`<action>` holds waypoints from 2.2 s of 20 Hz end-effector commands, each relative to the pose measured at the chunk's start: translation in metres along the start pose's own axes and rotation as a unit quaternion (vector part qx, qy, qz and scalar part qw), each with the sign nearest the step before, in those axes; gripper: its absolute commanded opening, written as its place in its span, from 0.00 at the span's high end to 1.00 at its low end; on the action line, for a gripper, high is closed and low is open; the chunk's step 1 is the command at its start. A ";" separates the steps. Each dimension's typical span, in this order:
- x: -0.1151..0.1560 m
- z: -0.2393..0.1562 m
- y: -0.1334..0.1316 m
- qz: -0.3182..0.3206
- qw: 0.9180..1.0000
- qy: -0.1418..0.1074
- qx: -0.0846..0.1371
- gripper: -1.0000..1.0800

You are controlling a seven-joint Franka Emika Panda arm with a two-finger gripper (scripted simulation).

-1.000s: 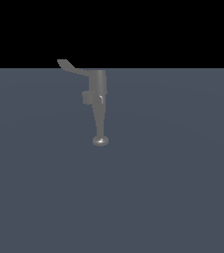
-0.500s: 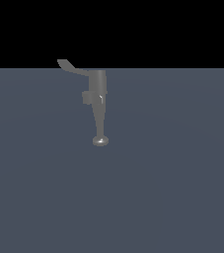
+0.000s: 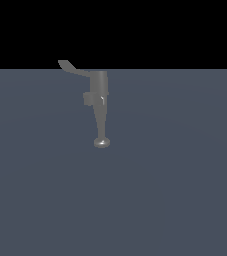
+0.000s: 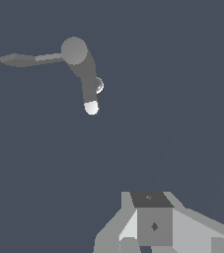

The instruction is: Turn on the faucet by rotating a designated handle.

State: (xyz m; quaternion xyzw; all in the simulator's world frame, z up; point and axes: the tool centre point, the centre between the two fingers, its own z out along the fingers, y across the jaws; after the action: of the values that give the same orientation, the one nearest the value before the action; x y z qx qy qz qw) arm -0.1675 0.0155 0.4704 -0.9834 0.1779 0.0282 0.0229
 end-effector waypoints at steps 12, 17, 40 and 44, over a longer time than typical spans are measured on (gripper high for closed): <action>0.065 0.025 -0.048 0.168 0.985 -0.026 0.027 1.00; 0.088 0.039 -0.066 0.232 0.972 -0.033 0.028 1.00; 0.178 0.120 -0.154 0.507 0.862 -0.012 0.009 1.00; 0.190 0.134 -0.170 0.548 0.837 0.001 0.006 1.00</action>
State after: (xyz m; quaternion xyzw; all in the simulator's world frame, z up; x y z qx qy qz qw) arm 0.0570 0.1111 0.3358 -0.7377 0.6739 0.0392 0.0118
